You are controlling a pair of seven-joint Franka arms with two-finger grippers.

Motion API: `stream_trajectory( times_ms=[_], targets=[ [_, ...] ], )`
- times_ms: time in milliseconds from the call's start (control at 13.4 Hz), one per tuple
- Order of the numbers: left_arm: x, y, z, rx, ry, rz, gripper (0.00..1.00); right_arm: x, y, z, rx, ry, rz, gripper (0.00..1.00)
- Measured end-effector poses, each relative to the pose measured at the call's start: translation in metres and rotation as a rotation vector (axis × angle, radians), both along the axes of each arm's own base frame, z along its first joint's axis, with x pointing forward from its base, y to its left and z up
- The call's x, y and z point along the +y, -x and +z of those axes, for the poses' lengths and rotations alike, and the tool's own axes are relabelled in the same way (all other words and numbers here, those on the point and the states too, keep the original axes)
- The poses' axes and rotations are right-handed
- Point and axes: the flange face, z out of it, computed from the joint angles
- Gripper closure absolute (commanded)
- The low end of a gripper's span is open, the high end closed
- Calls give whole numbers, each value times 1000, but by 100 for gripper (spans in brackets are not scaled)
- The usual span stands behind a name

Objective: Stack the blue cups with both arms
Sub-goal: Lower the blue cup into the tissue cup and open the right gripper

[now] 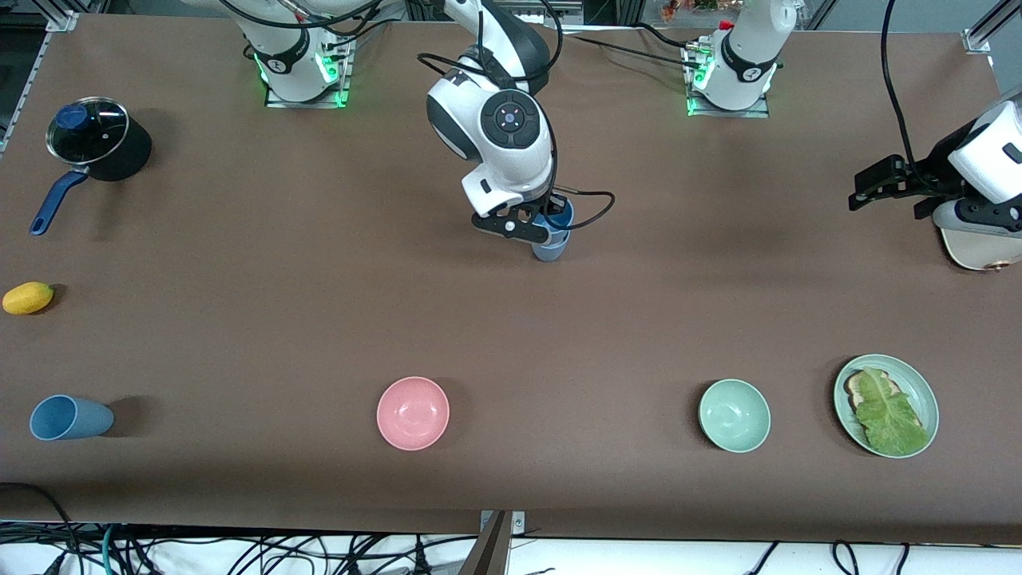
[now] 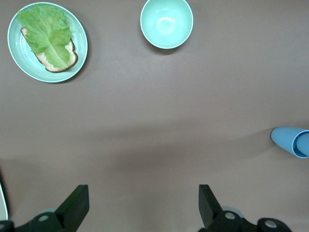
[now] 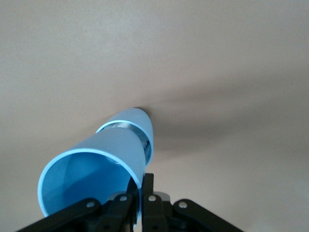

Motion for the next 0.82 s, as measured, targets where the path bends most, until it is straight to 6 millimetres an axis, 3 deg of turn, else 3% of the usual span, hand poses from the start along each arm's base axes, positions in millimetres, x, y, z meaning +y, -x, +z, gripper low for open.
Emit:
stream_trajectory(
  times_ms=[224, 374, 523, 822],
  targets=[
    [0, 0, 0, 0, 0, 0, 0, 0, -1, 0, 0, 1, -1, 100],
    [0, 0, 0, 0, 0, 0, 0, 0, 0, -1, 1, 2, -1, 44],
    [0, 0, 0, 1, 0, 0, 0, 0, -1, -3, 2, 3, -3, 0],
    [0, -1, -1, 1, 0, 0, 0, -1, -1, -3, 2, 4, -3, 0]
  ],
)
